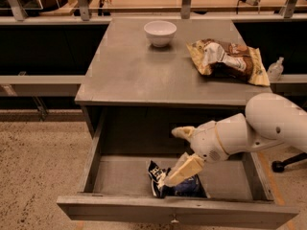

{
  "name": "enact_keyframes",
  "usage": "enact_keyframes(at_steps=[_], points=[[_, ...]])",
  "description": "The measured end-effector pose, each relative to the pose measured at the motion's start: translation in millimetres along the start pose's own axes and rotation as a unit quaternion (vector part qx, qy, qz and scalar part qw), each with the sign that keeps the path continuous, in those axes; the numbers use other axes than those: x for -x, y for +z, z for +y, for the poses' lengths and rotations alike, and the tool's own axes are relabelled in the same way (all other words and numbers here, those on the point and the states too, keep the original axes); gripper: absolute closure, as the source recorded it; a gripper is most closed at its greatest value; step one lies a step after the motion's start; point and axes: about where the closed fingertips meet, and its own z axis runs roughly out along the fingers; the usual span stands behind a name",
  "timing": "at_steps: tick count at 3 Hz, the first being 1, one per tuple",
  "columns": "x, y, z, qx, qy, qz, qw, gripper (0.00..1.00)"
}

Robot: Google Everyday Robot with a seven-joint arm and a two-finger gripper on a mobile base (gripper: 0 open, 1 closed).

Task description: Place blue chip bag into top drawer

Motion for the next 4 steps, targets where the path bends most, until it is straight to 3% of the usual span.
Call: enact_keyframes(at_steps=[2,3,4], points=[[82,-55,0,-0.004,-0.093,-0.036,0.9950,0.42],[124,-80,-5,-0.030,-0.138,-0.075,0.9871,0.65],[127,-80,-5,-0.030,-0.142,-0.077,0.9864,0.65]])
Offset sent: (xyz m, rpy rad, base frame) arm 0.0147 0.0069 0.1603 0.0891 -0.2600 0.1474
